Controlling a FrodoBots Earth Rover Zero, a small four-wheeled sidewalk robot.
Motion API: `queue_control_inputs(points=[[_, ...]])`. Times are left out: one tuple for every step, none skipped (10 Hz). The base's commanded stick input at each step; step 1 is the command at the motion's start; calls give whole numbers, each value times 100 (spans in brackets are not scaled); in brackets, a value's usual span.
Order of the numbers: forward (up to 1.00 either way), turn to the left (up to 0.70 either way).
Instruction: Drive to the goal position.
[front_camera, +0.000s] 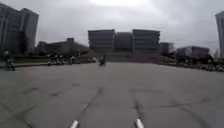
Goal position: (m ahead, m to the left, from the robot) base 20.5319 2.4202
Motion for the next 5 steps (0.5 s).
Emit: queue_control_inputs(points=[[100,-34],[100,-34],[100,-34],[100,-30],[100,-18]])
